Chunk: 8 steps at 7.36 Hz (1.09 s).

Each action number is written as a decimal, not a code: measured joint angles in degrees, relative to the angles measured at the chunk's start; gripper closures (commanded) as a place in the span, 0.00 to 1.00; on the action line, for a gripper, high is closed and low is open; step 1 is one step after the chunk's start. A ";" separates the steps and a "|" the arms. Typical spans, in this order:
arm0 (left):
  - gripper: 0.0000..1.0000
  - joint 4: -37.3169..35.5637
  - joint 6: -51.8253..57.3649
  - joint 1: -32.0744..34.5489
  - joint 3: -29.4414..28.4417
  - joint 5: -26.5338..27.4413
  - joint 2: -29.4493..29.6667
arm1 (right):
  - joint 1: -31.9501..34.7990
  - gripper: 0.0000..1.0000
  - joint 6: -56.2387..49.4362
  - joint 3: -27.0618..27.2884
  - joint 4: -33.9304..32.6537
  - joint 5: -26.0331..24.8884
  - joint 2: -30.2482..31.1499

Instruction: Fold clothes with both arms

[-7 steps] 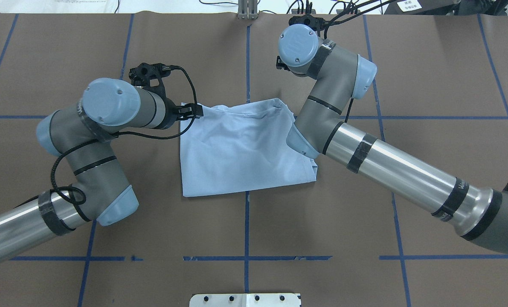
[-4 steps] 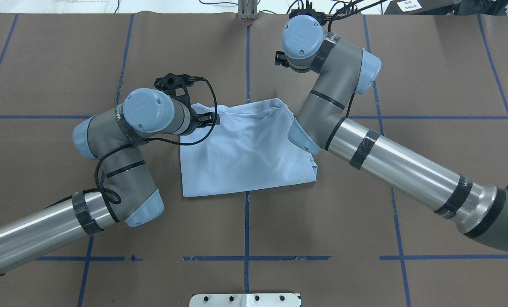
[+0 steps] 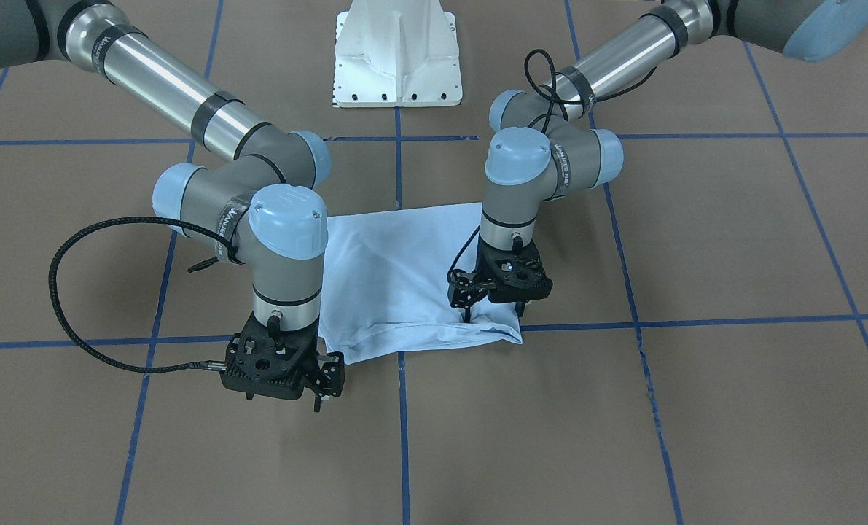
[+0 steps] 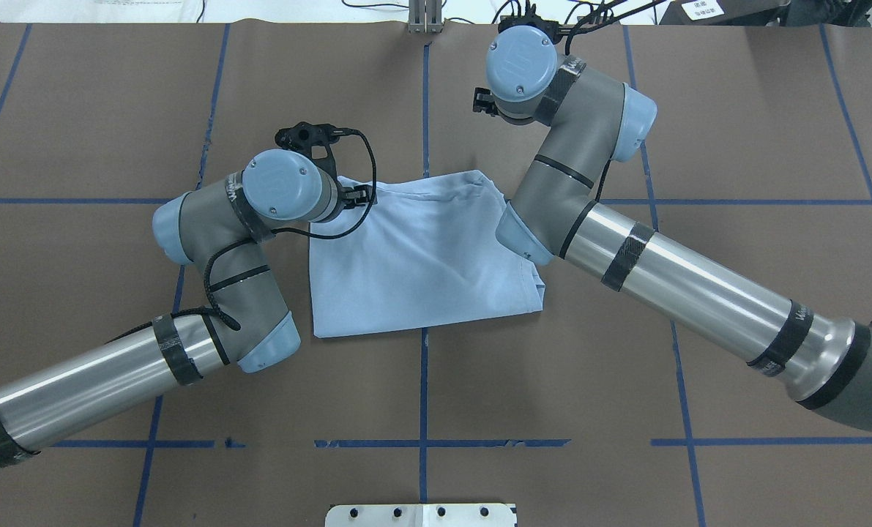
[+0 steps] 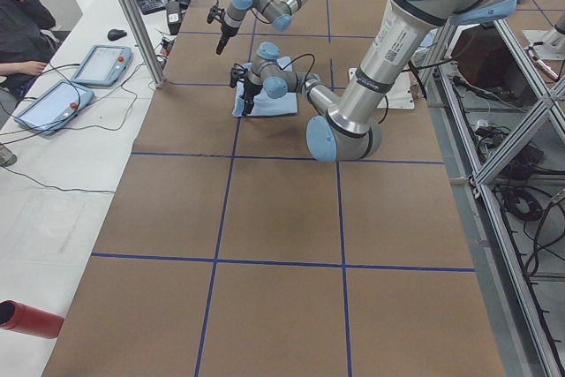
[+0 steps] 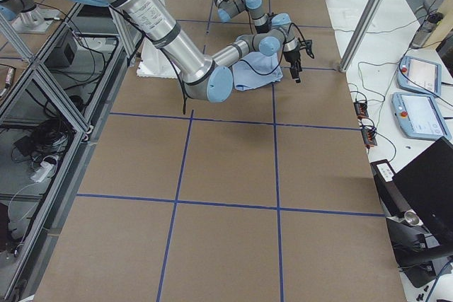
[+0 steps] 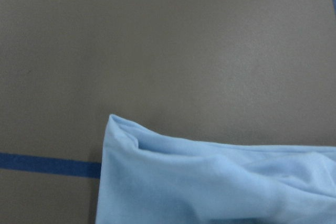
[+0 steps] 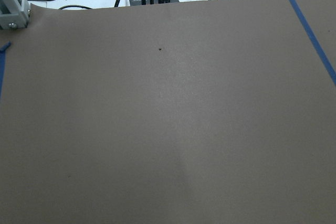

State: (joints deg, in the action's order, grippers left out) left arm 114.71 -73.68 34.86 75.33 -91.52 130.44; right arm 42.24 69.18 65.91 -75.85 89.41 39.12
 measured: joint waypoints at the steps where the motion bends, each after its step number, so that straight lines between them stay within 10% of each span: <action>1: 0.00 0.23 0.36 1.40 -1.86 0.14 0.38 | 0.01 0.00 -0.01 0.00 0.00 0.09 0.07; 5: 0.00 1.12 5.22 5.51 -3.91 -1.15 0.60 | 0.41 0.00 -1.88 0.71 -0.01 3.69 0.72; 8: 0.00 -5.17 14.21 8.12 17.57 -8.47 -9.09 | 6.81 0.00 -13.28 12.41 -2.22 15.80 10.65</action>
State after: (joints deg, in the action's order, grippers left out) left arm 109.54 -59.47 42.98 92.90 -99.99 121.34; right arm 49.05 55.91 78.33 -78.07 105.20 49.77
